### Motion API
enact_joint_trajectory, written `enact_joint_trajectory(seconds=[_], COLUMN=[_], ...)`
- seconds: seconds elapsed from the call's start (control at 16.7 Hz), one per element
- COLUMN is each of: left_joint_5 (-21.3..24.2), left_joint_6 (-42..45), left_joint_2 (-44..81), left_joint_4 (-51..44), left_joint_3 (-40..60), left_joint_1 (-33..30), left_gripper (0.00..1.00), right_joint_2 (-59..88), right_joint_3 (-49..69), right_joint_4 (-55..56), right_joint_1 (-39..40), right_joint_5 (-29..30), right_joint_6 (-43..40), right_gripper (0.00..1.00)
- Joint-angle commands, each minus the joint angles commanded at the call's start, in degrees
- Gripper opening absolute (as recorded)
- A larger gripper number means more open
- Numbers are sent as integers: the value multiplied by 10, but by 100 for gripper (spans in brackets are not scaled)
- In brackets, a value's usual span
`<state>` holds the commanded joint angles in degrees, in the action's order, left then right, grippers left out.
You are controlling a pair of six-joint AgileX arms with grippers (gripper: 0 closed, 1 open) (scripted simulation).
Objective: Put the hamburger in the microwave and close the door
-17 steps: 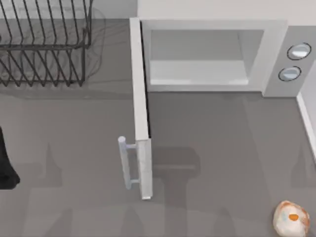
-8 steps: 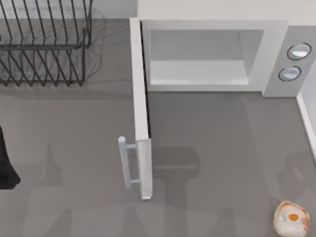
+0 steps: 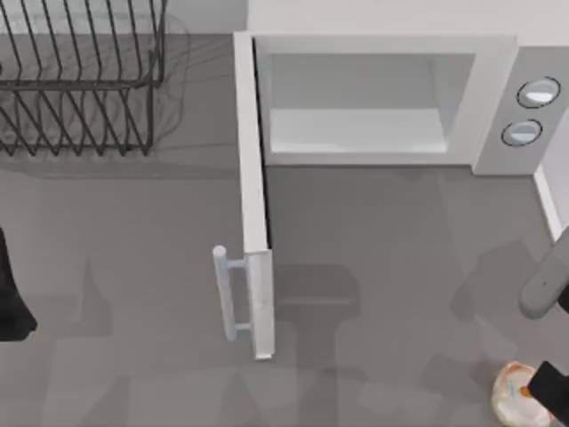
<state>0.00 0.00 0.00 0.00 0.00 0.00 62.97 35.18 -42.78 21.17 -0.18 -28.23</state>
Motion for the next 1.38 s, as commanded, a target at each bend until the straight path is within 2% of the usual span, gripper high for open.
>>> enact_joint_trajectory(seconds=[0.36, 0.78, 0.96, 1.38], left_joint_5=[0, 0, 0, 0], left_joint_6=[0, 0, 0, 0], left_joint_2=[0, 0, 0, 0], left_joint_4=[0, 0, 0, 0], left_joint_3=[0, 0, 0, 0], left_joint_1=[0, 0, 0, 0], left_gripper=[100, 100, 100, 100], right_joint_2=[167, 183, 205, 290], right_joint_3=[106, 114, 93, 12], right_joint_4=[-116, -124, -84, 86], right_joint_1=[62, 66, 68, 70], right_joint_5=[2, 3, 3, 3], right_joint_6=[-84, -91, -92, -89], right_gripper=[100, 100, 100, 100])
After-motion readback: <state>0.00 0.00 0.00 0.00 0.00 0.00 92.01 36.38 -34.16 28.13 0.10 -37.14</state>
